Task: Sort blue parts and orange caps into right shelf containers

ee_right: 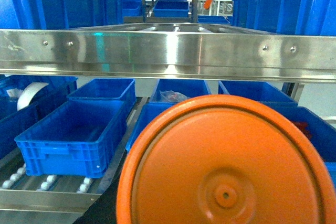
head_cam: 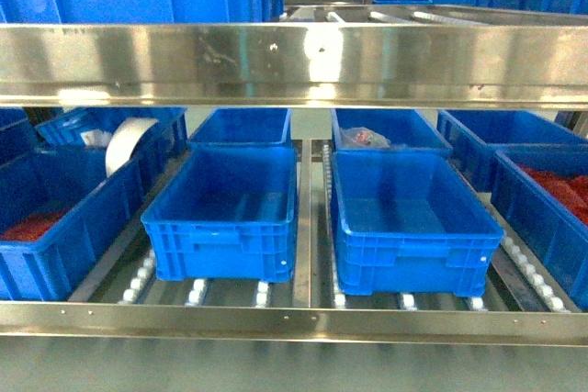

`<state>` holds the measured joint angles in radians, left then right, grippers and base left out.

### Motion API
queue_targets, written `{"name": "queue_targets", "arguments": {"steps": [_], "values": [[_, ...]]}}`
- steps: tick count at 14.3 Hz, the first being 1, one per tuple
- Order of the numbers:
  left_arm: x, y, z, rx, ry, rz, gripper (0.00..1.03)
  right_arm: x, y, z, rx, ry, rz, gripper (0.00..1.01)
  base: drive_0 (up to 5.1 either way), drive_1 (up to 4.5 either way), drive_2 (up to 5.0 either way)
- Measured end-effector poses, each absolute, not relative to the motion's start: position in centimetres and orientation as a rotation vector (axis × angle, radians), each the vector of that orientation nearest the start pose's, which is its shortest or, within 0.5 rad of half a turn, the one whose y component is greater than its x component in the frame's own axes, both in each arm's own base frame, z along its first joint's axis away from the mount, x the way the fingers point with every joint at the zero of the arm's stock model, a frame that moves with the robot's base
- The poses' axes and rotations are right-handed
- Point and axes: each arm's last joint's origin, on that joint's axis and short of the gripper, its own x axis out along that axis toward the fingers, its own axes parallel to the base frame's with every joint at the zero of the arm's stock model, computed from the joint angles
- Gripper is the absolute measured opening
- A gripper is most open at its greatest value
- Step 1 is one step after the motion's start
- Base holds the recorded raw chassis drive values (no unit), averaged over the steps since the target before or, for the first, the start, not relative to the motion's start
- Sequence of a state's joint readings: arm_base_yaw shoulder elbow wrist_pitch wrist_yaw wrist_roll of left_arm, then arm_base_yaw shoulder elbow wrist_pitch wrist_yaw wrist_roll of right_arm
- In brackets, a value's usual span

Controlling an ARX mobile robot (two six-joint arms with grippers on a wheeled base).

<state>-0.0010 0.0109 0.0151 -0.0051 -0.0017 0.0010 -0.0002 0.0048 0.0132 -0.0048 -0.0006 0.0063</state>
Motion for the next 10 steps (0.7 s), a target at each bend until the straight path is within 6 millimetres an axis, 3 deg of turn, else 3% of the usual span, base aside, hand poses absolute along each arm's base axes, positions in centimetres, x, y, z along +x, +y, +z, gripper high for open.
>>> {"name": "queue_targets", "arguments": {"steps": [10], "values": [[9.75,-0.01,16.71,0.001,0.003,0.000,0.44,9.72,0.00,16.70,0.007,-0.002,0.000,0.44,0.0,0.00,0.0]]}}
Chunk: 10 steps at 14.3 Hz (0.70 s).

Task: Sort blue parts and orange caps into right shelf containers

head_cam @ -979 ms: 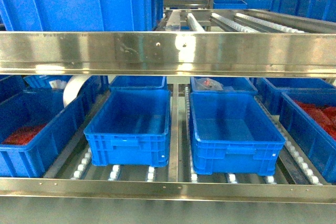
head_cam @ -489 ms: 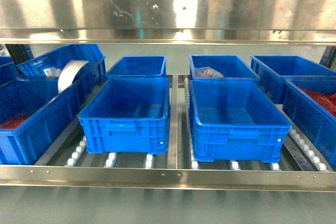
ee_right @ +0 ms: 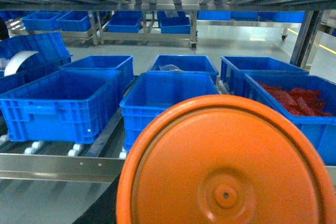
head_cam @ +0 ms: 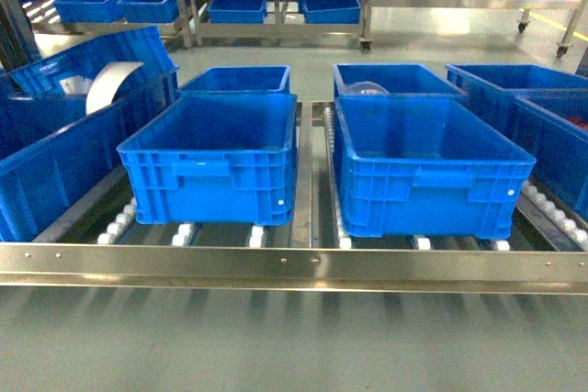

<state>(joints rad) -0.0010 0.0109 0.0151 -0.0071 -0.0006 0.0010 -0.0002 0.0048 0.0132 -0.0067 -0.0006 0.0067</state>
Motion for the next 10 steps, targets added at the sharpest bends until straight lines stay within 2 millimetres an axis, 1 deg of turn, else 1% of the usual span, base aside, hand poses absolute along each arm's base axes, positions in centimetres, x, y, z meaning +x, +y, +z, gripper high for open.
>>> {"name": "queue_targets", "arguments": {"steps": [10], "values": [[9.75,-0.01,16.70,0.001,0.004,0.000,0.44,9.72,0.00,16.68,0.006,0.000,0.000,0.44,0.0,0.00,0.0]]}}
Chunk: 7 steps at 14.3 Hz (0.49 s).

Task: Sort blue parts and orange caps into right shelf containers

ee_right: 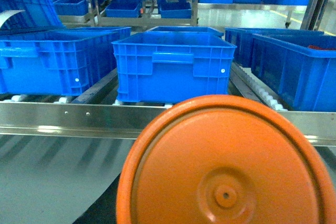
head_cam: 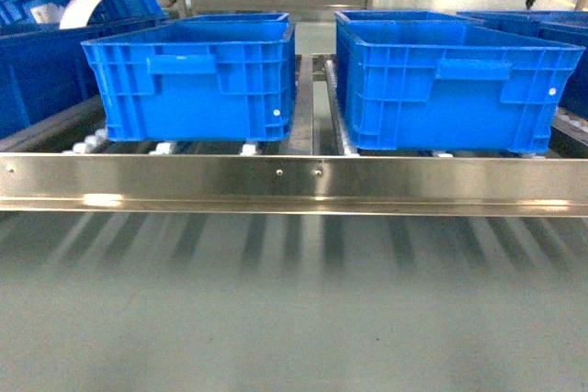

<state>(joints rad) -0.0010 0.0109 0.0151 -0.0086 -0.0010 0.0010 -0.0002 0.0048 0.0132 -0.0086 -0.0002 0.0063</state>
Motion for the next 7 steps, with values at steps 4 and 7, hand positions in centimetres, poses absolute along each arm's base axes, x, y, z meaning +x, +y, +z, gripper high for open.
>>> {"name": "queue_targets", "arguments": {"steps": [4,7], "values": [[9.75,-0.01,16.70,0.001,0.004,-0.001,0.44,9.72,0.00,16.69,0.005,-0.001,0.001,0.44,0.0,0.00,0.0],[9.75,-0.01,16.71,0.001,0.003,0.000,0.44,9.72,0.00,16.70,0.005,-0.002,0.000,0.44,0.0,0.00,0.0]]}}
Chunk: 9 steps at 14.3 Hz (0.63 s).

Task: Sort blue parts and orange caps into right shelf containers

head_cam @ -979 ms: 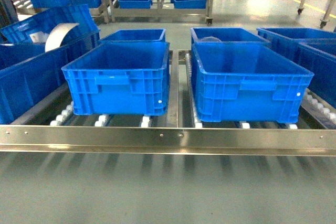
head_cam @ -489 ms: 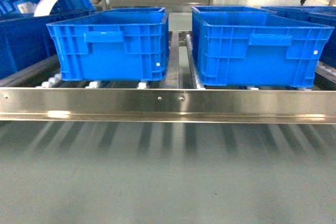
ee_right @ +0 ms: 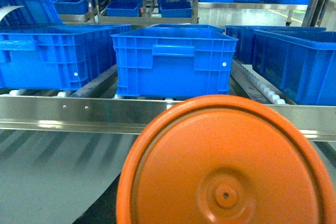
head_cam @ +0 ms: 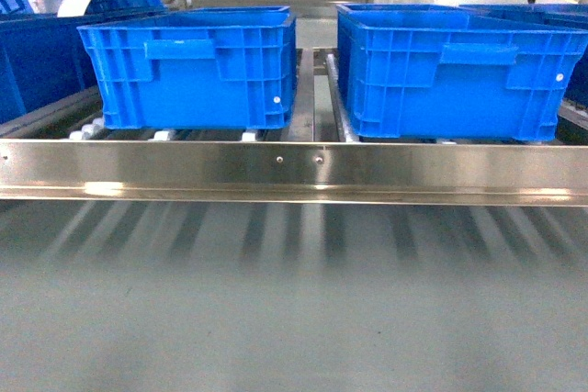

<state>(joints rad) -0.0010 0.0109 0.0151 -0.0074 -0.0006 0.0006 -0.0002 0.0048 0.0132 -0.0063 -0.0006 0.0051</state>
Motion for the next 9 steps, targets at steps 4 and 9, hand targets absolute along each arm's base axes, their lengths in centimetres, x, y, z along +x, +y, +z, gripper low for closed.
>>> {"name": "queue_targets", "arguments": {"steps": [4,9], "values": [[9.75,-0.01,16.71,0.001,0.003,0.000,0.44,9.72,0.00,16.70,0.005,-0.002,0.000,0.44,0.0,0.00,0.0],[9.75,-0.01,16.72,0.001,0.002,-0.001,0.44,9.72,0.00,16.71,0.005,-0.002,0.000,0.44,0.1,4.35,-4.2]]}}
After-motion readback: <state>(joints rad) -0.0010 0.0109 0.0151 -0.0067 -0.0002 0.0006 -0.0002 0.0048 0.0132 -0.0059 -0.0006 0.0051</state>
